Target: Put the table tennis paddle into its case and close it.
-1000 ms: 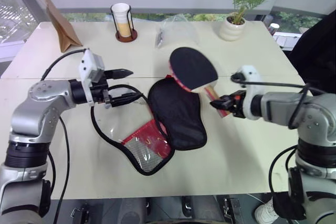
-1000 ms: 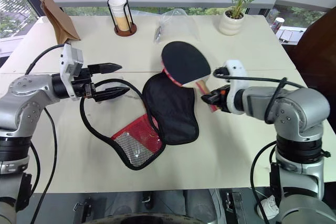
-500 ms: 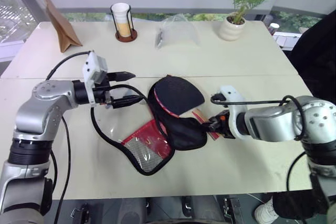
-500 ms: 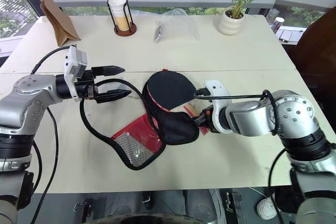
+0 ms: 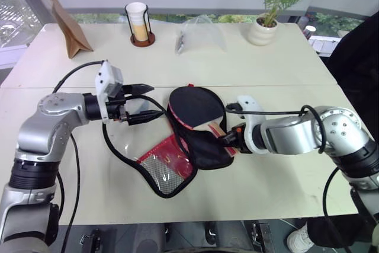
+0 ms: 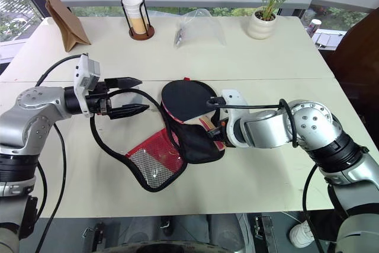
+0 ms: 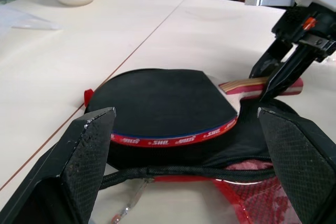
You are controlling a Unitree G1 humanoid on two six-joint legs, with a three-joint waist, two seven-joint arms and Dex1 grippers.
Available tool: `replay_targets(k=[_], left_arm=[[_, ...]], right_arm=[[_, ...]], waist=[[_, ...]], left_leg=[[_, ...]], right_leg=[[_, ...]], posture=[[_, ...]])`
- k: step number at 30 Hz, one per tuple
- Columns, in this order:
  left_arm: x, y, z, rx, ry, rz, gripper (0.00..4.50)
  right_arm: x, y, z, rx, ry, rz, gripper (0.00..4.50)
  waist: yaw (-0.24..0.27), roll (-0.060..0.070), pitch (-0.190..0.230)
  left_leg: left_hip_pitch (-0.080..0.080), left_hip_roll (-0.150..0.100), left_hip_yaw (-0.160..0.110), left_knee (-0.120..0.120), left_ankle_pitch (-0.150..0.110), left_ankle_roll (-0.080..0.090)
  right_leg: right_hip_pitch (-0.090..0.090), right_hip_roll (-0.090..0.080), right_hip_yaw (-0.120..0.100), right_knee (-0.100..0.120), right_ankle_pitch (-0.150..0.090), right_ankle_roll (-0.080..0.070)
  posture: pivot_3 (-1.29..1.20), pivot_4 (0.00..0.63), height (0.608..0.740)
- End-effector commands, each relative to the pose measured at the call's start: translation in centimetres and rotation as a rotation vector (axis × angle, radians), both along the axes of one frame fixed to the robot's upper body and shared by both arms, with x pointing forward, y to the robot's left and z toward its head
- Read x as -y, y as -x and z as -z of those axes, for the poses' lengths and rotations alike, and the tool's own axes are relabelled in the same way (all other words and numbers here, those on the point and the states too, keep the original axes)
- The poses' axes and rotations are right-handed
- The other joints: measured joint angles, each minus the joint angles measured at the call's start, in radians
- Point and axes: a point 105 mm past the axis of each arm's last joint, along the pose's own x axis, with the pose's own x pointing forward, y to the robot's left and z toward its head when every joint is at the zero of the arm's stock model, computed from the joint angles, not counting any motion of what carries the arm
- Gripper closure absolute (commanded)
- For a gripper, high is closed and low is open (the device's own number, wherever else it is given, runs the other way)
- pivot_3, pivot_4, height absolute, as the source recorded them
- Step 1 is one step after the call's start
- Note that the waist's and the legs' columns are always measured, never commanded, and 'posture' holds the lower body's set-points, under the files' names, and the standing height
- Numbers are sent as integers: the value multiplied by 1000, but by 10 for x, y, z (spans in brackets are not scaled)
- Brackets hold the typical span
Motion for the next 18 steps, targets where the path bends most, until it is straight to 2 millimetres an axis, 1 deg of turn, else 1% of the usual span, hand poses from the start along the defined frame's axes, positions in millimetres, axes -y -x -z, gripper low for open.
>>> replay_targets(k=[1, 3, 5, 7, 8, 10, 12, 14, 16, 18], left_arm=[[-2, 4, -10, 37, 0, 3, 0], [-2, 4, -10, 36, -1, 2, 0], [-3, 4, -10, 35, -1, 0, 0], [-3, 4, -10, 34, -2, 0, 0], [-3, 4, -10, 34, -2, 1, 0], [-3, 3, -10, 35, -2, 1, 0], [-3, 2, -10, 37, -2, 2, 0], [-3, 2, -11, 41, 0, 3, 0], [-3, 1, -11, 46, 0, 0, 0], [-6, 0, -12, 52, -4, -7, 0]], right_arm=[[-8, -2, -10, 23, -32, -16, 3607], [-9, -2, -9, 18, -33, -15, 3607], [-11, -1, -8, 13, -44, -20, 2560], [-14, 1, -10, 12, -56, -41, 1717], [-15, 2, -11, 14, -60, -53, 1099], [-17, 4, -16, 24, -67, -79, 62], [-17, 5, -20, 35, -68, -99, 62], [-15, 5, -28, 59, -71, -117, 62], [-10, 3, -45, 100, -79, -133, 62], [-5, -3, -67, 219, -75, -171, 62]], waist=[[0, 0, 0], [0, 0, 0], [0, 0, 0], [0, 0, 0], [0, 0, 0], [0, 0, 0], [0, 0, 0], [0, 0, 0], [1, 0, 0], [1, 0, 0]], left_leg=[[0, 0, 0, 0, 0, 0], [0, 0, 0, 0, 0, 0], [0, 0, 0, 0, 0, 0], [0, 0, 0, 0, 0, 0], [0, 0, 0, 0, 0, 0], [0, 0, 0, 0, 0, 0], [0, 0, 0, 0, 0, 0], [0, 0, 0, 0, 0, 0], [0, 0, 0, 0, 0, 0], [0, 0, 0, 0, 0, 0]], right_leg=[[0, 0, 0, 0, 0, 0], [0, 0, 0, 0, 0, 0], [0, 0, 0, 0, 0, 0], [0, 0, 0, 0, 0, 0], [0, 0, 0, 0, 0, 0], [0, 0, 0, 0, 0, 0], [0, 0, 0, 0, 0, 0], [0, 0, 0, 0, 0, 0], [0, 0, 0, 0, 0, 0], [0, 0, 0, 0, 0, 0]], posture=[[0, 150, 734], [0, 150, 734], [0, 150, 734], [0, 150, 734], [0, 150, 734], [0, 150, 734], [0, 150, 734], [0, 150, 734], [0, 150, 734], [0, 150, 734]])
